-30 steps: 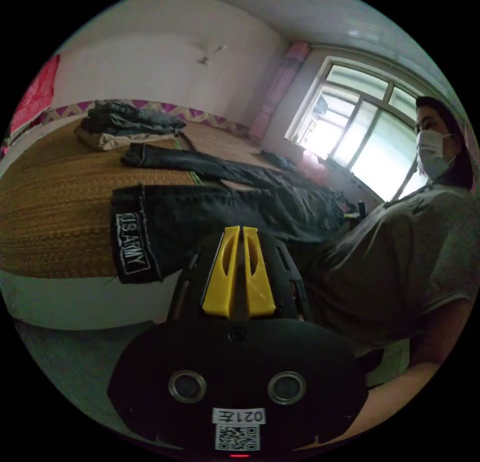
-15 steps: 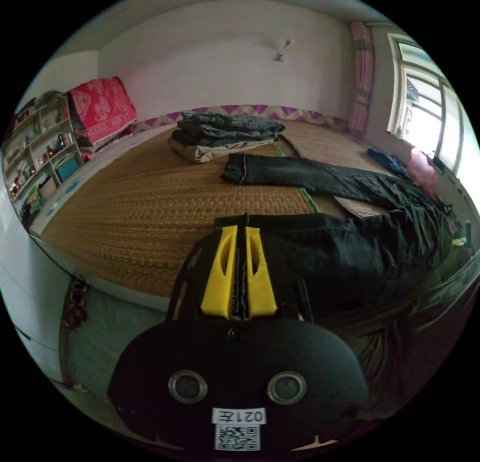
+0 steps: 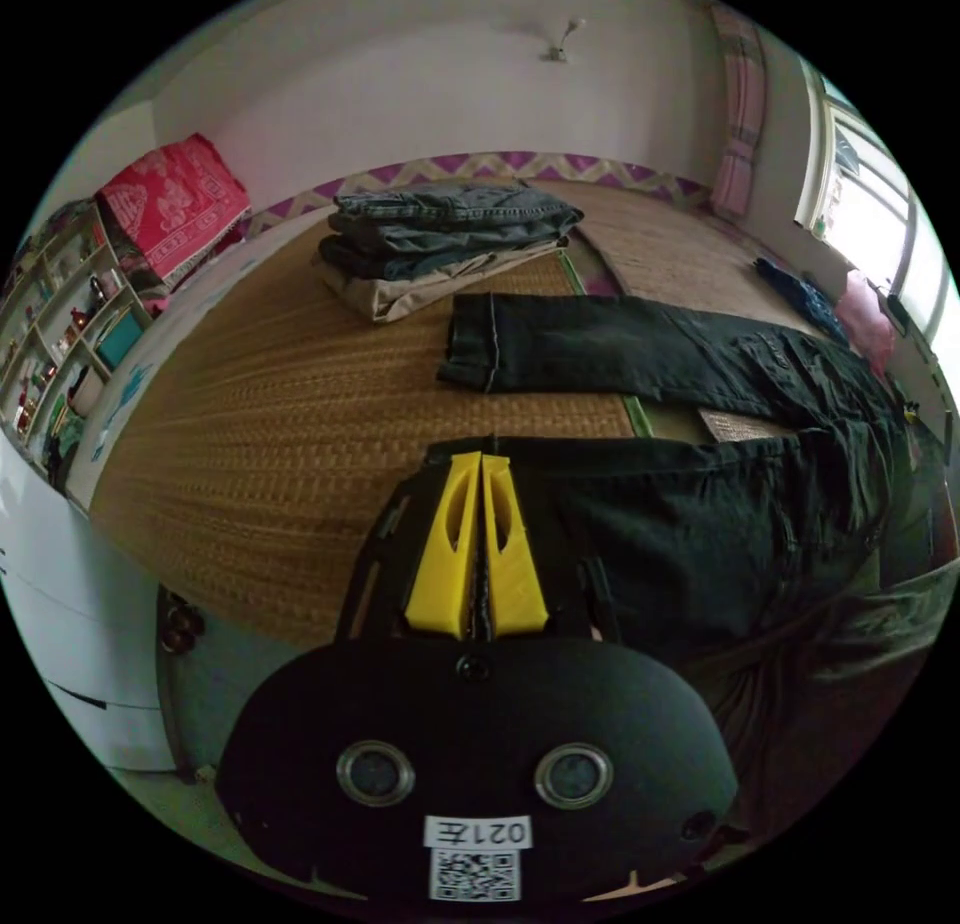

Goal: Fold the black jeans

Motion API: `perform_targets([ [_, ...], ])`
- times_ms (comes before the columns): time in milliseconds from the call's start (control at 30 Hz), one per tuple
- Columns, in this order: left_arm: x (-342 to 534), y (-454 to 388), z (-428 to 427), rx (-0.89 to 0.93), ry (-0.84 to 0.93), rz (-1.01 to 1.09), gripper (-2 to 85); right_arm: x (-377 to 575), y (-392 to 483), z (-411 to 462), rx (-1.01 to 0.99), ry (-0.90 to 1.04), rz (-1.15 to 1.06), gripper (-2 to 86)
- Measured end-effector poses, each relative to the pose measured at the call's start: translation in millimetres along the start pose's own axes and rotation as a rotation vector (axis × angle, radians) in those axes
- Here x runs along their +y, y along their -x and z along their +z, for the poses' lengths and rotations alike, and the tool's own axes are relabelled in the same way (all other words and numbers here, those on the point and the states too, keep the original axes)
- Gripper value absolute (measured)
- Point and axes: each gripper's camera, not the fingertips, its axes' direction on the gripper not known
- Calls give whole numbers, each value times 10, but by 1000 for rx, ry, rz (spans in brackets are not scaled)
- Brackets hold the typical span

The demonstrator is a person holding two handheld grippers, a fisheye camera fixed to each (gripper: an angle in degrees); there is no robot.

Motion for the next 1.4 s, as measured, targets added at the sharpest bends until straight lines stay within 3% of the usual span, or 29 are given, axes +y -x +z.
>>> perform_targets([
  [100, -95, 15, 106, 3, 12, -28, -10, -203, -189, 291, -60, 129, 41, 125],
  [233, 5, 108, 89, 47, -40, -77, -10, -317, -313, 469, -121, 188, 71, 32],
  [400, 46, 307, -7, 169, -102, -145, -10, -700, -432, 171, -187, 121, 69, 4],
  [533, -87, 330, -55, 217, -141, -152, -10, -1039, -808, 102, -286, 64, 200, -1],
  [667, -81, 287, 158, 173, -52, -157, -10, -900, -1244, 685, -248, 263, 364, 1],
  [767, 10, 293, 80, 158, -69, -139, -10, -713, -1483, 501, -414, 130, 454, 1],
  [933, 191, 380, -21, 162, -117, -124, -10, -721, -1146, -114, -334, -96, 305, -5],
  [1000, 224, 428, -35, 173, -128, -136, -9, -799, -988, 60, -364, -16, 249, -6],
  [1100, 288, 509, -121, 192, -160, -158, -9, -806, -851, 535, -126, 212, 242, -7],
  [1167, 377, 536, -289, 194, -222, -170, -9, -813, -794, 422, -84, 181, 223, -6],
  [1233, 564, 501, -619, 195, -326, -173, -7, -746, -547, 32, 92, 30, 174, -2],
  [1400, 1018, 320, -1088, 187, -326, -188, 41, -213, -165, -669, 63, -102, 168, 55],
])
